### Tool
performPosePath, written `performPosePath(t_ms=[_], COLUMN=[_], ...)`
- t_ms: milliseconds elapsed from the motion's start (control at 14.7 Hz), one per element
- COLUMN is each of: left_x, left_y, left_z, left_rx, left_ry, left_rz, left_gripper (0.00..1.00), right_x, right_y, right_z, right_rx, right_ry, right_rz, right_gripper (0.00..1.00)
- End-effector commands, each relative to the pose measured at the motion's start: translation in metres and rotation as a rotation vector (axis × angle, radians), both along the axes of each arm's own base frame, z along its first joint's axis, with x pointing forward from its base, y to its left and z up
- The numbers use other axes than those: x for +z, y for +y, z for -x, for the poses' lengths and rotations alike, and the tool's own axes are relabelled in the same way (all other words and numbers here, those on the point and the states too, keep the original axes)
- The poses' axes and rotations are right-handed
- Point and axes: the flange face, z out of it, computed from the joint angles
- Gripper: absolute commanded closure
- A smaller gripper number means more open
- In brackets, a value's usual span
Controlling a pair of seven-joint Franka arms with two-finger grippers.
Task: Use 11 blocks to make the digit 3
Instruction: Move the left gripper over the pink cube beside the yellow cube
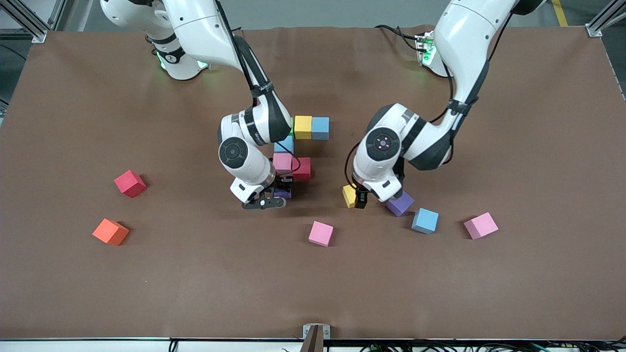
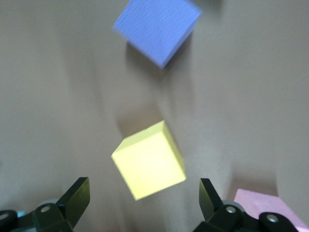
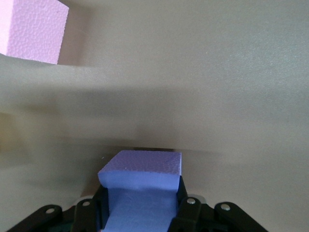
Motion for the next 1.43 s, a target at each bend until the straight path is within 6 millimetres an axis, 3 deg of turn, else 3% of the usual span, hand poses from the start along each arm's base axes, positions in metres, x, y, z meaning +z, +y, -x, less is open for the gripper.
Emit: performPosePath(t_ms=[0,341,681,1022,1362], left_x=[0.009,0.022,0.027,-0.002,-0.022], left_y=[0.015,0.027,0.021,-0.002,-0.017], left_z=[-0.020,-0.056,-0.070,-0.077,-0.072], left_rx=[-0.093,-0.330,-0.799,-1.126,-1.450], left_ry=[-0.033,-0.140,-0.326,-0.575,-0.642], left_rz=[0.012,0.037,-0.011,0.005,-0.054], left_gripper=[0.00,0.00,0.00,0.00,0.00], right_x=[-0.009,-0.013,-0.016,-0.016,-0.015], right_y=[-0.003,-0.004,-0.002,-0.001,0.003], right_z=[0.010,0.013,0.019,0.021,0.024], right_rx=[-0.043,-0.047,-0.041,-0.036,-0.028], right_ry=[-0.001,0.007,0.017,0.019,0.019], right_rz=[-0.014,-0.012,-0.007,-0.006,-0.006], right_gripper=[0.73,0.72,0.71,0.71,0.70])
